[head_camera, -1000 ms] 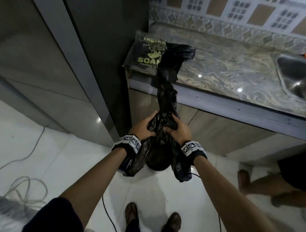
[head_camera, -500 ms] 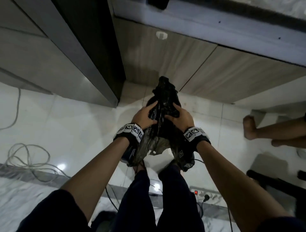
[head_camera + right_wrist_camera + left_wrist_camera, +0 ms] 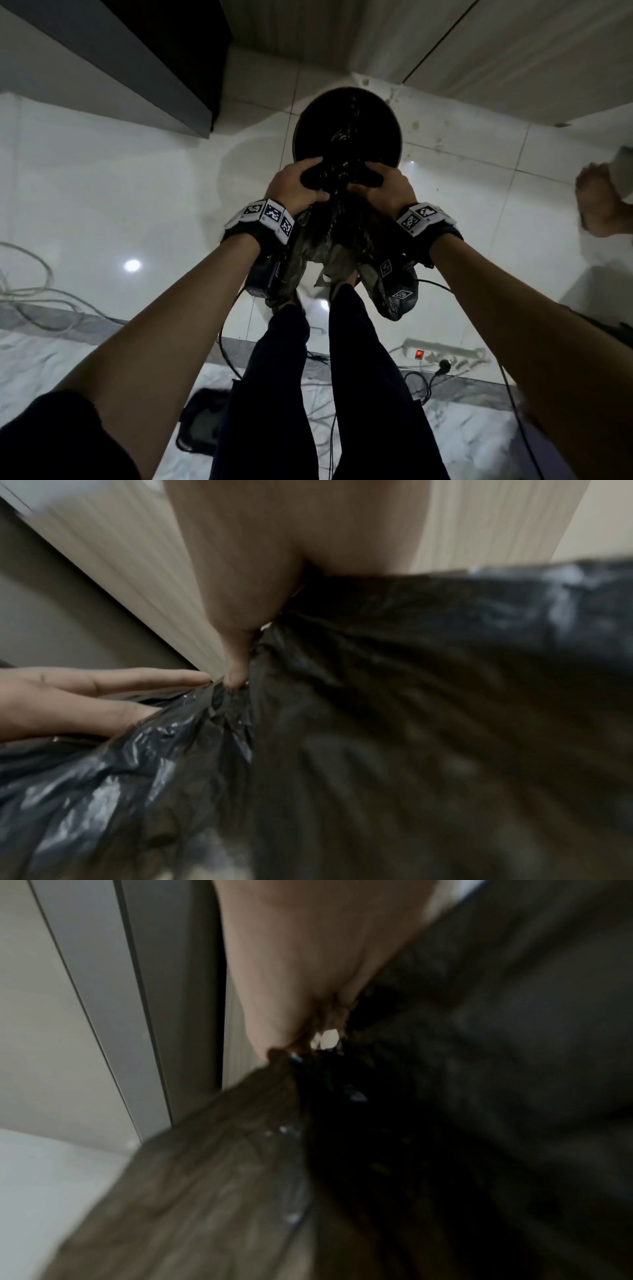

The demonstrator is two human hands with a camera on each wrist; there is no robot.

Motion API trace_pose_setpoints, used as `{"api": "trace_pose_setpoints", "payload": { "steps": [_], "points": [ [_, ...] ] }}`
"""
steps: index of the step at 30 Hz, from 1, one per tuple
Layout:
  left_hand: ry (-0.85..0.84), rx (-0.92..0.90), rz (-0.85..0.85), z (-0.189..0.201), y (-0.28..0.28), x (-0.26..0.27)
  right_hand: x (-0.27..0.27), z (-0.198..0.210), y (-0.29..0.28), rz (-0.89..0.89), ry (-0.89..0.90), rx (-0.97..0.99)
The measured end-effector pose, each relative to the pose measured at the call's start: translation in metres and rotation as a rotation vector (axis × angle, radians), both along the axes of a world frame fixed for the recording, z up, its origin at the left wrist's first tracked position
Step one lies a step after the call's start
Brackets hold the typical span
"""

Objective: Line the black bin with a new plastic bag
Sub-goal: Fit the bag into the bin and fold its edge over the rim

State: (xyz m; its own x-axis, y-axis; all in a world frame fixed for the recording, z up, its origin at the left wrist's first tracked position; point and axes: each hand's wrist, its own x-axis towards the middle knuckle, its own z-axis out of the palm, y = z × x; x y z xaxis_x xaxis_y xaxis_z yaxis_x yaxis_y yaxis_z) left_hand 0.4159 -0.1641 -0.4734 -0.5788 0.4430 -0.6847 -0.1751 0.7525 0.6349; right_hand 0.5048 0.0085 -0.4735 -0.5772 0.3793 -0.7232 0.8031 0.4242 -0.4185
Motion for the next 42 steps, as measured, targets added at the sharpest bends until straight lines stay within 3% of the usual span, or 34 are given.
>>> {"api": "trace_pose_setpoints", "payload": {
  "steps": [9,13,18,21,24,29,33,37,42],
  "points": [
    [0.049,-0.012,0.146,-0.077,0.026,-0.019,-0.026,-0.065,0.024,0.011,0.044,-0.006],
    [0.1,-0.007,0.234,-0.077,0.033,-0.032,-0.017,-0.054,0.02,0.116,0.084,-0.009],
    [0.152,0.021,0.252,-0.067,0.038,-0.05,-0.006,-0.045,0.012,0.468,-0.009,0.189],
    [0.18,0.002,0.233,-0.064,0.036,-0.057,-0.009,-0.042,0.019,0.464,0.025,0.321],
    [0.209,-0.076,0.116,-0.057,0.033,-0.056,-0.015,-0.036,0.031,0.294,0.152,0.366],
    [0.208,-0.08,-0.331,-0.021,0.054,-0.042,-0.035,-0.034,0.051,0.083,0.2,0.302],
    [0.234,-0.151,-0.632,-0.029,0.063,-0.028,-0.044,-0.038,0.07,0.004,0.189,0.26],
    [0.334,-0.061,-0.399,-0.037,0.064,-0.032,-0.044,-0.037,0.079,0.004,0.211,0.241],
    [0.328,-0.056,-0.162,-0.035,0.075,-0.048,-0.041,-0.022,0.065,0.291,0.342,0.284]
  ]
}}
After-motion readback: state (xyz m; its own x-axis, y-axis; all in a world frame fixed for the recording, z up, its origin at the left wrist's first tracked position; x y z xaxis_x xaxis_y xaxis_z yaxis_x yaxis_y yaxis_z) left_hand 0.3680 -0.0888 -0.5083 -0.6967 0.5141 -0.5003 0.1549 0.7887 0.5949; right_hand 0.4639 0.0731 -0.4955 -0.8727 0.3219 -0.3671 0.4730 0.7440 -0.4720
